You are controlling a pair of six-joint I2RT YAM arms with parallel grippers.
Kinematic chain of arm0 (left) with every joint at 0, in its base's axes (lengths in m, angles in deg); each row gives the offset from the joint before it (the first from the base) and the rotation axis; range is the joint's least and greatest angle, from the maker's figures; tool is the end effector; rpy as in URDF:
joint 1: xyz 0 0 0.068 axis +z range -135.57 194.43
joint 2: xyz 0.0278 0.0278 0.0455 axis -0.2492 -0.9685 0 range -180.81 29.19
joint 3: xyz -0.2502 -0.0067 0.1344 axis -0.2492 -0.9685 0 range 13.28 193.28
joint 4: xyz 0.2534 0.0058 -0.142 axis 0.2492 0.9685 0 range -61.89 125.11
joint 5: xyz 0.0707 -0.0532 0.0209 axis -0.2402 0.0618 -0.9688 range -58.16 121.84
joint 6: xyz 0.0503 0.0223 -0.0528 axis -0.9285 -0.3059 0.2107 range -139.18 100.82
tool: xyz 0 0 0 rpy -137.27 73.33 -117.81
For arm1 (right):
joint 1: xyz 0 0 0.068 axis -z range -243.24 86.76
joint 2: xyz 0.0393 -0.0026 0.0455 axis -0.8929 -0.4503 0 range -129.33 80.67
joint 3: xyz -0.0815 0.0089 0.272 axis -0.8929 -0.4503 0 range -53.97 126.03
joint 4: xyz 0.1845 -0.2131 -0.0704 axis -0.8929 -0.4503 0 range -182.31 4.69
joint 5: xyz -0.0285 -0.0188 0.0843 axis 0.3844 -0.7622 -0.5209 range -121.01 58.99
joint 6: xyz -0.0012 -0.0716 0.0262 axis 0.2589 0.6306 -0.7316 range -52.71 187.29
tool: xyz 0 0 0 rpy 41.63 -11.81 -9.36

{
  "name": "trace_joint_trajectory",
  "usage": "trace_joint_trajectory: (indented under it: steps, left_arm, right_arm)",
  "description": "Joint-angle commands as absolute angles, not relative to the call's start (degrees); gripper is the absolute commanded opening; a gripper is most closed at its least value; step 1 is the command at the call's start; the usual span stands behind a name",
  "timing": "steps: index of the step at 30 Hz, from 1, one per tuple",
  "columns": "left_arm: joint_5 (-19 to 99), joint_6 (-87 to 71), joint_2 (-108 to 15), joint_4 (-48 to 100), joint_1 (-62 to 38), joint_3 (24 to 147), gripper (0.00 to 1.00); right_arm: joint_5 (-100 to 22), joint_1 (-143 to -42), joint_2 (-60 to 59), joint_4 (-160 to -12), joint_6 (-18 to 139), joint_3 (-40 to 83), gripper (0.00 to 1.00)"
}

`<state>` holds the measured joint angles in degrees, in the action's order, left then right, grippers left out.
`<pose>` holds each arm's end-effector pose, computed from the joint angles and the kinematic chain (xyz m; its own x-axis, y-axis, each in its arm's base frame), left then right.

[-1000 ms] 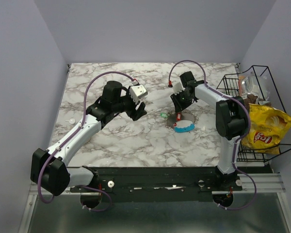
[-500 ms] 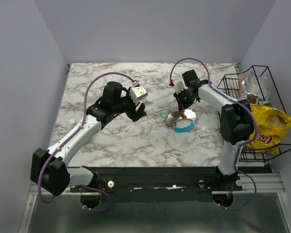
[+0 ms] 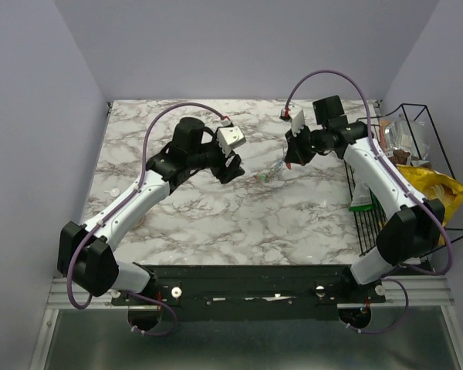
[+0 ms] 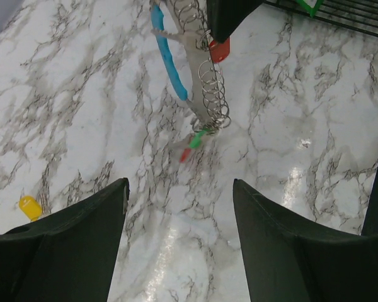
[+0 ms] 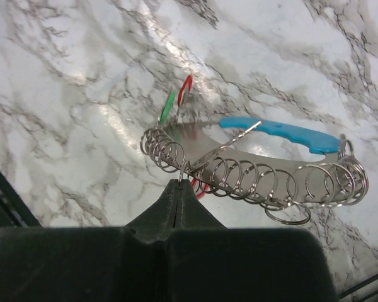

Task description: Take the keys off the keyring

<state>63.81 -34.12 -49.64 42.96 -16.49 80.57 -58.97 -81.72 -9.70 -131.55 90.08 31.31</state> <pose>0.2949 -0.2166 0.3303 -0.1511 0.3455 -0.9262 0.9126 0.4088 0.0036 0.3545 0.1504 0.3220 -0.4667 -0.5166 -0.7179 -0.8011 0.5908 0.0956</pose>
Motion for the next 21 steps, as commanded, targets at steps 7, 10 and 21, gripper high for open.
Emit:
trace_joint_trajectory:
  steps: [7,10,21]
  left_arm:
    - [56.8,-30.3,-56.6,41.5,-25.2,89.7,0.95]
    - [57.2,-27.8,-57.0,40.8,-26.4,90.3,0.97]
    - [56.6,-24.1,-56.7,41.6,-27.2,92.4,0.99]
  right_arm:
    - [-67.4,-83.0,-2.8,-133.9,87.7,34.3,0.01]
    - [-68.3,-83.3,-1.2,-133.4,87.0,33.9,0.01]
    - [-70.6,-83.3,3.2,-131.0,83.6,33.3,0.01]
